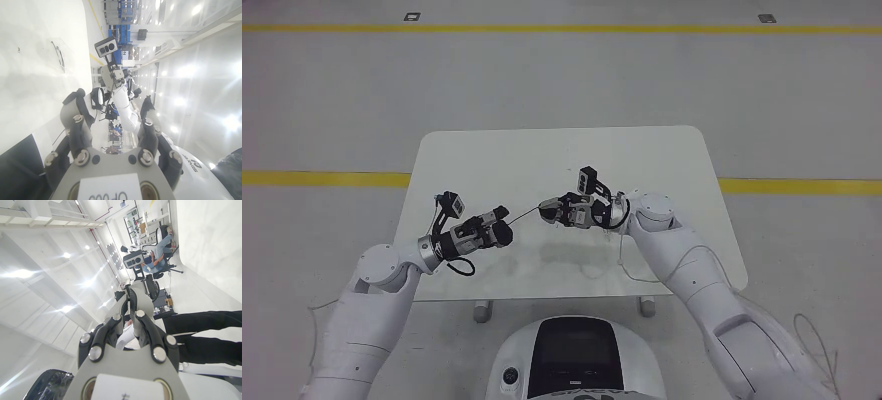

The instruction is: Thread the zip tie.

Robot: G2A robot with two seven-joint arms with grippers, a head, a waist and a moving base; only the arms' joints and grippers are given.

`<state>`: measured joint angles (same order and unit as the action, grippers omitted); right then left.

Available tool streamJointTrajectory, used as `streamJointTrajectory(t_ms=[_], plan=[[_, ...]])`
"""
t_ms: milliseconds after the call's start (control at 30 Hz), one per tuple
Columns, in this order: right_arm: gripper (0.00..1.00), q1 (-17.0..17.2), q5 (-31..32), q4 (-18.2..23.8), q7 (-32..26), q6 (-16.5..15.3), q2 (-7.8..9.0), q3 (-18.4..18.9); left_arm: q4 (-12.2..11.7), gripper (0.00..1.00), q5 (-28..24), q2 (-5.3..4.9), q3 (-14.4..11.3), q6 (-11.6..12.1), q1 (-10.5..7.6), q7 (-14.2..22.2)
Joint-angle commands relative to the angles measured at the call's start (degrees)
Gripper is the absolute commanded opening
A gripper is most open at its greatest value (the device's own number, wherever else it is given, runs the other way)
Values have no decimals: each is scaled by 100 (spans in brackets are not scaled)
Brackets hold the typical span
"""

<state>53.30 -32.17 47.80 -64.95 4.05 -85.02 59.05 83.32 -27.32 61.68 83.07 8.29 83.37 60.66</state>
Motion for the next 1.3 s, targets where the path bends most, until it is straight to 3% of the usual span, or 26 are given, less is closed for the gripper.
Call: streamJointTrajectory(t_ms=[0,200,500,733,867,1200,1233,1267], plan=[[0,22,-24,42,48,-40,1,3,0,100,0,0,0,0,0,0],[0,22,-24,42,48,-40,1,3,20,100,-41,6,-40,-32,3,-76],[0,295,-34,462,344,72,2,-107,-276,100,-646,-8,-263,-194,-207,670],[0,306,-20,499,392,61,5,-118,-336,100,-587,-15,-263,-150,-238,617],[0,425,-43,656,470,121,15,-132,-256,100,-574,-18,-334,-185,-217,428],[0,524,51,898,407,293,63,-225,-204,100,-592,-63,-405,-117,-203,511],[0,531,52,913,422,293,65,-234,-202,96,-598,-67,-412,-111,-203,522],[0,538,62,927,447,289,66,-246,-203,85,-603,-71,-416,-105,-203,527]])
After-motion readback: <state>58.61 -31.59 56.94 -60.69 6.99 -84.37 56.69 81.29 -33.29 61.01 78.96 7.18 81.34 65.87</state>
